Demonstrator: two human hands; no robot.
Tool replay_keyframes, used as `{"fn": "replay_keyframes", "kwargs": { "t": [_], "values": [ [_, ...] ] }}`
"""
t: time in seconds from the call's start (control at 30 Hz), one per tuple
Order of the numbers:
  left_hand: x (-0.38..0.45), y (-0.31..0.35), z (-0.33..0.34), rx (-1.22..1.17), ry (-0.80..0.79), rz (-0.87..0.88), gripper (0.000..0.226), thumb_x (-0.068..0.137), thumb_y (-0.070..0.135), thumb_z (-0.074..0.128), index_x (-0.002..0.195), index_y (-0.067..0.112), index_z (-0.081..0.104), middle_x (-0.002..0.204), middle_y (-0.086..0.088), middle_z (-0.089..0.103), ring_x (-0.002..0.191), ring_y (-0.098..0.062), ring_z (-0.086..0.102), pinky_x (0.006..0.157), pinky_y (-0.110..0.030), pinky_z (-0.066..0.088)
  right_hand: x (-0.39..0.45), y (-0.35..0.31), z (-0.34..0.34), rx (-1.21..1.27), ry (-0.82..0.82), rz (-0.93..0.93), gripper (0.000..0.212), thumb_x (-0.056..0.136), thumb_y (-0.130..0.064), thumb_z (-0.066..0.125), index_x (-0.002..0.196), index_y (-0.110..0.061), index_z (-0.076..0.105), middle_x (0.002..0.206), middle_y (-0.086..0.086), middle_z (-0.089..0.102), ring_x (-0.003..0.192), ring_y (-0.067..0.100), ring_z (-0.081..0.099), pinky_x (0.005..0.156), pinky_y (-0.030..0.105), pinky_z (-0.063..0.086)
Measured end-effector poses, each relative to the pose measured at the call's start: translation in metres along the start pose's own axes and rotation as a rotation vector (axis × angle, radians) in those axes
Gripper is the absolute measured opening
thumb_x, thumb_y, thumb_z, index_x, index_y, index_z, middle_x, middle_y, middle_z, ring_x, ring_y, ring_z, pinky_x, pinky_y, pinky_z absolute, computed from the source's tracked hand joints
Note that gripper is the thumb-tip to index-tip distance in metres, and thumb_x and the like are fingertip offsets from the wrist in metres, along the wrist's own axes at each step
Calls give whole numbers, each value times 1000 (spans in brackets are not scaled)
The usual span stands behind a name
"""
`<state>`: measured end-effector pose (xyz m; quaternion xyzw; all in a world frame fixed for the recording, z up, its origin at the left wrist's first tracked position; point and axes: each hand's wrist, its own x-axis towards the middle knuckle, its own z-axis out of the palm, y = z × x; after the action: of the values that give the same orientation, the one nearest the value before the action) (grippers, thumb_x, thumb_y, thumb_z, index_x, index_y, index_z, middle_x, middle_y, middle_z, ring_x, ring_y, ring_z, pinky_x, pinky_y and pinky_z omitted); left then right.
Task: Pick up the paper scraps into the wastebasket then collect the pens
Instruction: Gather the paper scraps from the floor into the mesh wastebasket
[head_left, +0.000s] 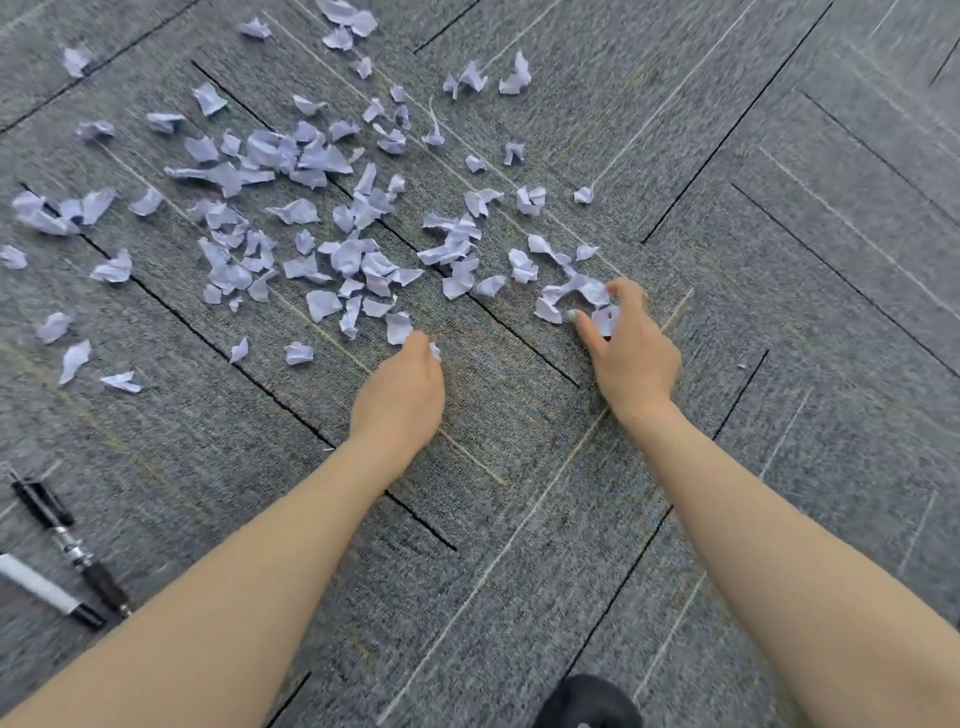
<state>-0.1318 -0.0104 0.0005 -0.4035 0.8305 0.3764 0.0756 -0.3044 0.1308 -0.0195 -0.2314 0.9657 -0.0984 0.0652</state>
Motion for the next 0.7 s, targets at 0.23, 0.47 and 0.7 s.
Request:
{"fn": "replay_keyframes", "kwargs": {
  "t": [0.23, 0.47, 0.7],
  "values": [
    [-7, 7, -24, -120, 58, 35, 27, 86, 11, 46, 62, 14, 32, 63, 0, 35, 56, -15, 28, 50, -29, 21, 23, -2, 1, -11, 13, -221, 24, 97, -33, 38, 90, -13, 49, 62, -1, 54, 49, 22, 50, 47, 28, 37],
    [-8, -15, -48, -240, 123, -42, 33, 83, 13, 48, 56, 14, 29, 54, 0, 27, 53, -17, 23, 54, -29, 18, 25, -1, 8, 222, 73, -42, 21, 97, -30, 33, 88, -12, 40, 57, -9, 38, 46, 12, 36, 53, 33, 35],
    [-11, -26, -46, -272, 124, -107, 33, 84, 12, 46, 57, 16, 26, 58, 0, 28, 53, -17, 23, 56, -29, 21, 32, -12, 9, -26, 62, -138, 41, 94, -45, 39, 128, -21, 38, 84, 1, 61, 57, 18, 52, 51, 28, 43]
  ]
}}
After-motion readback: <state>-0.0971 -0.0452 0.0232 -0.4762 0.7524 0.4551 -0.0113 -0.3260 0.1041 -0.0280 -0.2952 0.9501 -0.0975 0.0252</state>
